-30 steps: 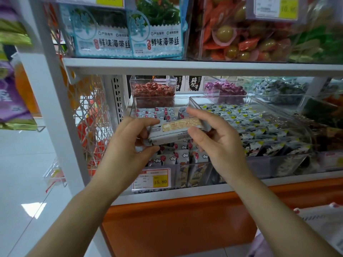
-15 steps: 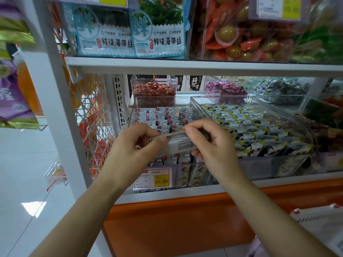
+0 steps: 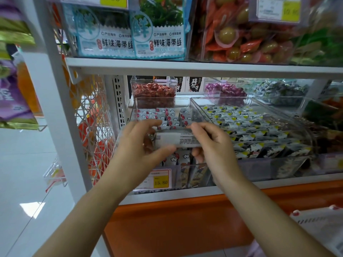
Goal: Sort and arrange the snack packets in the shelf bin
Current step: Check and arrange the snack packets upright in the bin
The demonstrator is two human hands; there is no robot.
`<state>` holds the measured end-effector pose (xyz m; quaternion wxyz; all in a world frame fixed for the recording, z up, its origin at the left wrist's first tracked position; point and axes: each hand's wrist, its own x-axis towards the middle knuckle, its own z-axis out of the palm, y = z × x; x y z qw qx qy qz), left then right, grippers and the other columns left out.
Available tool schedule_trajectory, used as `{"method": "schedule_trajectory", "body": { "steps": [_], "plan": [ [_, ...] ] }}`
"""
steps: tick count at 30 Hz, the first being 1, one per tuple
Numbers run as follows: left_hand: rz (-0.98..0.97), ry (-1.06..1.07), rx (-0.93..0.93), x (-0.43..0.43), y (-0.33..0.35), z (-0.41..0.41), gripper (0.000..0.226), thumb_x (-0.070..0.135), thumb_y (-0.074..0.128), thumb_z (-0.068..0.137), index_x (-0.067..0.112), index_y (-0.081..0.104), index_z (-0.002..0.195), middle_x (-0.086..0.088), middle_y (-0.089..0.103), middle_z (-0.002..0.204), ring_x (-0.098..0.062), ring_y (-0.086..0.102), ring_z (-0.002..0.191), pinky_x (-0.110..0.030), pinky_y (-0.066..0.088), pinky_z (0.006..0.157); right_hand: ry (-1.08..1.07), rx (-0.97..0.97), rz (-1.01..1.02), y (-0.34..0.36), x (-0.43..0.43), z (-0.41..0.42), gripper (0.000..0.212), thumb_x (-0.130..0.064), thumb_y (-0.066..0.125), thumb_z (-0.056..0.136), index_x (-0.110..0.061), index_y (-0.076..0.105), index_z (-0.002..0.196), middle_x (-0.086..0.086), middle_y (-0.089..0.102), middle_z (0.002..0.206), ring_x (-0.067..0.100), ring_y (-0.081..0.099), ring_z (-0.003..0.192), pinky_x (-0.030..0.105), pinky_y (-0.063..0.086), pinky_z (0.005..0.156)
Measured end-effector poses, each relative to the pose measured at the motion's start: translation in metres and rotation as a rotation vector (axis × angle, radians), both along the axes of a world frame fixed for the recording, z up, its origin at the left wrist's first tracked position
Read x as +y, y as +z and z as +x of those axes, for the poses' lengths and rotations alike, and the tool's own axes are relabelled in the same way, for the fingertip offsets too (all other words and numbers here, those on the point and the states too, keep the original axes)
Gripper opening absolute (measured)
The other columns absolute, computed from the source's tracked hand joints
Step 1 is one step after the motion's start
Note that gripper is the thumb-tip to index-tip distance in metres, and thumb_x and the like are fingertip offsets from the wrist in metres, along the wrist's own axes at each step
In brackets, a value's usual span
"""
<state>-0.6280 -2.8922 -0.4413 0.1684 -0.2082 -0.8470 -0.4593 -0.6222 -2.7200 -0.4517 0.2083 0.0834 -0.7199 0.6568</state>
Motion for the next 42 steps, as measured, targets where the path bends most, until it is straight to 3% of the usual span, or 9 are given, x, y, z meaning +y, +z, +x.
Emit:
{"method": "schedule_trajectory", "body": {
  "steps": [6, 11, 14, 19, 21, 25, 31, 39, 42],
  "plan": [
    [-0.095, 0.131, 0.143, -0.004, -0.002, -0.014, 0.043, 0.025, 0.062, 0.085, 0.022, 0.054, 0.127, 0.017, 0.044, 0.099, -0.001, 0.051, 0.085, -0.006, 0.039, 0.071, 0.308, -0.019, -0.23, 0.01, 0.011, -0.011, 0.038, -0.015, 0.063, 0.079, -0.023, 0.059, 0.116, -0.005, 0.065, 0.07, 0.01, 0.058, 0.061, 0.021, 0.046, 0.051],
    [-0.205, 0.185, 0.198, -0.005, -0.002, -0.022, 0.049, 0.036, 0.056, 0.088, 0.021, 0.049, 0.134, 0.008, 0.055, 0.103, -0.016, 0.048, 0.104, -0.029, 0.039, 0.086, 0.083, 0.109, 0.091, 0.022, 0.012, -0.02, 0.023, -0.007, 0.06, 0.088, -0.028, 0.065, 0.096, -0.008, 0.068, 0.074, 0.012, 0.061, 0.063, 0.027, 0.051, 0.053],
    [-0.567, 0.279, 0.182, -0.009, -0.006, -0.028, 0.062, 0.053, 0.038, 0.088, 0.024, 0.033, 0.143, 0.002, 0.041, 0.144, -0.016, 0.018, 0.137, -0.042, 0.012, 0.11, -0.073, 0.149, 0.261, 0.028, 0.012, -0.031, 0.014, -0.015, 0.061, 0.089, -0.027, 0.064, 0.093, -0.005, 0.067, 0.081, 0.012, 0.059, 0.064, 0.038, 0.051, 0.063],
    [-0.922, 0.256, 0.096, -0.015, -0.019, -0.032, 0.085, 0.066, -0.008, 0.076, 0.028, 0.014, 0.148, 0.008, 0.011, 0.157, -0.015, -0.014, 0.143, -0.053, -0.009, 0.111, -0.153, 0.17, 0.661, 0.032, 0.004, -0.054, 0.034, -0.02, 0.065, 0.087, -0.009, 0.062, 0.119, -0.012, 0.062, 0.098, 0.015, 0.057, 0.096, 0.014, 0.039, 0.08],
    [-0.956, 0.255, 0.108, -0.015, -0.018, -0.032, 0.089, 0.065, -0.014, 0.073, 0.028, 0.018, 0.147, 0.007, 0.012, 0.157, -0.016, -0.015, 0.143, -0.053, -0.007, 0.112, -0.147, 0.155, 0.784, 0.028, -0.001, -0.062, 0.039, -0.022, 0.067, 0.085, -0.01, 0.06, 0.122, -0.001, 0.065, 0.11, 0.014, 0.056, 0.102, 0.012, 0.034, 0.078],
    [-0.967, 0.247, 0.106, -0.015, -0.018, -0.032, 0.088, 0.065, -0.01, 0.074, 0.026, 0.026, 0.144, 0.006, 0.017, 0.155, -0.017, -0.013, 0.143, -0.052, -0.002, 0.113, -0.044, 0.085, 0.848, 0.016, -0.014, -0.074, 0.033, -0.022, 0.074, 0.079, -0.009, 0.064, 0.107, -0.007, 0.052, 0.088, 0.009, 0.05, 0.077, 0.014, 0.032, 0.059],
    [-0.921, 0.235, 0.095, -0.015, -0.017, -0.034, 0.081, 0.064, 0.001, 0.078, 0.024, 0.033, 0.141, 0.006, 0.024, 0.152, -0.016, -0.01, 0.143, -0.051, -0.001, 0.114, 0.164, -0.056, 1.253, 0.017, -0.017, -0.088, 0.02, -0.022, 0.056, 0.091, -0.014, 0.072, 0.1, 0.001, 0.069, 0.097, 0.013, 0.049, 0.094, 0.038, 0.041, 0.093],
    [-0.877, 0.216, 0.073, -0.016, -0.019, -0.035, 0.074, 0.064, 0.01, 0.083, 0.024, 0.038, 0.138, 0.005, 0.025, 0.152, -0.014, -0.01, 0.143, -0.051, -0.001, 0.114, 0.058, -0.087, 0.972, 0.037, -0.017, -0.103, 0.022, -0.006, 0.055, 0.087, -0.017, 0.074, 0.087, 0.001, 0.07, 0.107, 0.011, 0.06, 0.09, 0.03, 0.048, 0.086],
    [-0.867, 0.216, 0.077, -0.016, -0.019, -0.036, 0.071, 0.063, 0.013, 0.085, 0.023, 0.038, 0.138, 0.005, 0.026, 0.152, -0.014, -0.008, 0.143, -0.051, 0.002, 0.116, 0.023, -0.033, 1.083, 0.035, -0.019, -0.115, 0.015, -0.01, 0.062, 0.084, -0.015, 0.074, 0.09, -0.001, 0.071, 0.1, 0.011, 0.059, 0.09, 0.029, 0.045, 0.088]
  ]
}}
